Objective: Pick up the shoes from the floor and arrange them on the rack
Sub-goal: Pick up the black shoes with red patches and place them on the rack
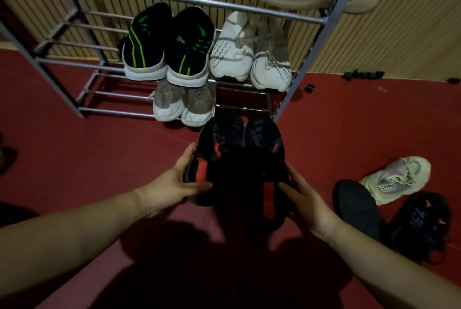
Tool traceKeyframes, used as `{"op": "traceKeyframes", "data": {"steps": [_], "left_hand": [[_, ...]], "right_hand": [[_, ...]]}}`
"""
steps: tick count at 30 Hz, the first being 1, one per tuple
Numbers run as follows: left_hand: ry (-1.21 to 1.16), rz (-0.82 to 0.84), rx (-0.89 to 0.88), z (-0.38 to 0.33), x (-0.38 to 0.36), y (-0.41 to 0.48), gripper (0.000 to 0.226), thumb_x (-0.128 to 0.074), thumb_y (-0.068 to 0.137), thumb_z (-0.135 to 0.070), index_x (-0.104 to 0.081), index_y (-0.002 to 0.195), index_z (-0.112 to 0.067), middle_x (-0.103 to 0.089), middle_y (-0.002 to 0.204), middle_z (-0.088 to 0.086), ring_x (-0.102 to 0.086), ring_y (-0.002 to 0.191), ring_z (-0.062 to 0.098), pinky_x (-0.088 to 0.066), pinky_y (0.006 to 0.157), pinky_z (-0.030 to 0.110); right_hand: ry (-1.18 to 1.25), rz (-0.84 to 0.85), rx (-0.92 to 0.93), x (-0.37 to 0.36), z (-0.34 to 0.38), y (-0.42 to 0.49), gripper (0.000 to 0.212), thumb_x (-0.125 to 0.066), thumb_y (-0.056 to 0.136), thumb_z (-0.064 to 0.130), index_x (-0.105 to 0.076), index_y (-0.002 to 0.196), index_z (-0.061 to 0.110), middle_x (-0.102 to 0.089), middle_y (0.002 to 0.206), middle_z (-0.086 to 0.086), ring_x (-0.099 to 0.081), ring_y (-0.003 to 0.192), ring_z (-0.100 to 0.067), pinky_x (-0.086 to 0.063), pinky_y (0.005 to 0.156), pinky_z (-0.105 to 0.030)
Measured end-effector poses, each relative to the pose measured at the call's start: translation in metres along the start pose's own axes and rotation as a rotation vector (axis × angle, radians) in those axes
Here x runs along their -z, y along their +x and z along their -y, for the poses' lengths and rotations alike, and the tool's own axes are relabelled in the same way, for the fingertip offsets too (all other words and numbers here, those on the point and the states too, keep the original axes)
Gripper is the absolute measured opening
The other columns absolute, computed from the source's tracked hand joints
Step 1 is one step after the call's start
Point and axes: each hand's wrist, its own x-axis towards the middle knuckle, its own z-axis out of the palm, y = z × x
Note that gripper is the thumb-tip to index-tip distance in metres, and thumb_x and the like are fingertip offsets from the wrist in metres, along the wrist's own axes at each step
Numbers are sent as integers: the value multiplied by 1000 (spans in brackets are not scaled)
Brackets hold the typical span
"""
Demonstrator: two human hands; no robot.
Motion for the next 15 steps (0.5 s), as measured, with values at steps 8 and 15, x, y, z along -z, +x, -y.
{"op": "traceKeyframes", "data": {"steps": [8,15], "left_hand": [[-55,3,-80,-3,-7,31,100,-69,76,9,-12,146,-35,-48,134,-16,-53,109,-12,-41,94,10],[-116,-25,-98,-6,-15,40,96,-64,80,11,-13,150,-31,-53,129,-19,-53,116,-6,-43,93,11]], "right_hand": [[48,-83,-5,-11,15,22,54,-43,100,17,-26,146,37,-36,150,6,-33,138,-18,-26,115,-48],[-16,-49,40,2,6,12,59,-48,97,17,-24,146,39,-41,148,5,-38,136,-22,-30,112,-50]]}}
